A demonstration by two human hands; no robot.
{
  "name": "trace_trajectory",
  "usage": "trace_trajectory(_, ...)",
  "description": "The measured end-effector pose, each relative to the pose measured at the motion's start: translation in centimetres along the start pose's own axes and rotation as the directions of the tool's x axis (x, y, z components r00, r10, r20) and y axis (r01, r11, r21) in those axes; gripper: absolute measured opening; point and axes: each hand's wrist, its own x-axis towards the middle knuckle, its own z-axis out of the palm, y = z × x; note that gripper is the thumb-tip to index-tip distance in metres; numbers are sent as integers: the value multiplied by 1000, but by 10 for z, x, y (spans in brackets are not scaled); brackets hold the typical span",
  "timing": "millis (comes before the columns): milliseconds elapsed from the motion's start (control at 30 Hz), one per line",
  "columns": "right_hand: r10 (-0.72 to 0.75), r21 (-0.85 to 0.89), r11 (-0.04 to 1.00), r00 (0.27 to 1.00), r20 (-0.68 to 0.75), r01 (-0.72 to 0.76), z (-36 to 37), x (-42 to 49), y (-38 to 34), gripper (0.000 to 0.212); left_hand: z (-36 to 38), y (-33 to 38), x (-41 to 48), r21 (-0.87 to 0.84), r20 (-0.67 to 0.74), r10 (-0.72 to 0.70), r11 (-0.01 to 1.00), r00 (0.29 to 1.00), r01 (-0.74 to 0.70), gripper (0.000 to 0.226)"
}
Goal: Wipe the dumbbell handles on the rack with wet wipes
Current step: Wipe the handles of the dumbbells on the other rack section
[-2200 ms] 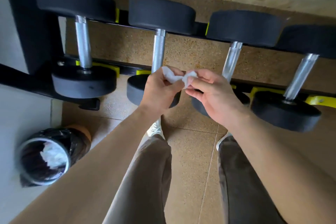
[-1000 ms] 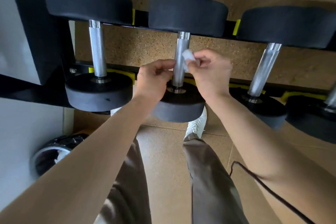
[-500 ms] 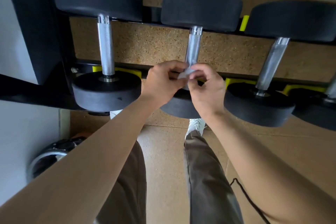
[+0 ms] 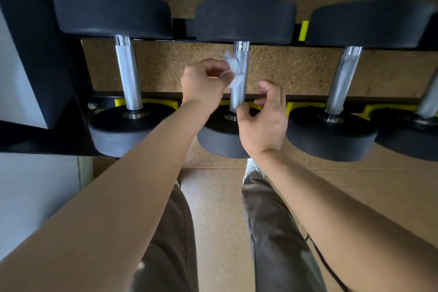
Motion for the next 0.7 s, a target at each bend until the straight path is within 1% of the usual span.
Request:
trace_trajectory(67,23,8,1000,1000,14,-23,0,0,1,48,2,-3,-5,95,46,-15,995,999,10,6)
trace_trajectory(133,44,16,999,998,48,-45,0,2,2,52,-4,-9,-14,270,110,-62,962,992,31,9)
trace_trajectory(167,39,17,999,996,77,-41,-1,3,3,55,-7,-12,-18,302,149,-115,951,982,66,14)
trace_trajectory(200,23,17,1000,993,114,-25,-2,3,4,58,-11,-15,-22,294,191,-163,950,968,102,18)
trace_trajectory(267,-38,33,999,979,200,32,-5,5,5,62,-18,-15,-27,192,268,-191,971,944,141,16)
trace_trajectory(300,-80,61,996,971,227,68,-7,6,5,61,-21,-12,-29,129,299,-179,981,937,146,14)
trace_trajectory(367,-149,136,983,960,239,119,-11,10,7,47,-25,-6,-31,41,332,-122,993,935,115,20)
trace_trajectory(433,-107,177,982,961,256,62,-17,17,5,27,-29,3,-32,-19,344,-61,997,937,72,30)
trace_trajectory(500,-45,195,981,964,262,-7,-25,26,2,12,-31,8,-31,-80,341,-43,994,939,75,39)
trace_trajectory(533,-26,210,977,969,247,-28,-28,32,0,9,-31,11,-30,-94,332,-53,992,942,89,42)
trace_trajectory(600,8,264,962,975,222,-68,-35,43,-4,9,-30,17,-25,-70,314,-82,992,946,109,39)
trace_trajectory(667,50,330,936,972,230,-127,-38,53,-10,11,-29,21,-19,-51,309,-106,990,945,128,29)
trace_trajectory(700,81,366,916,968,238,-166,-39,57,-12,14,-29,23,-16,-82,326,-132,982,936,168,22)
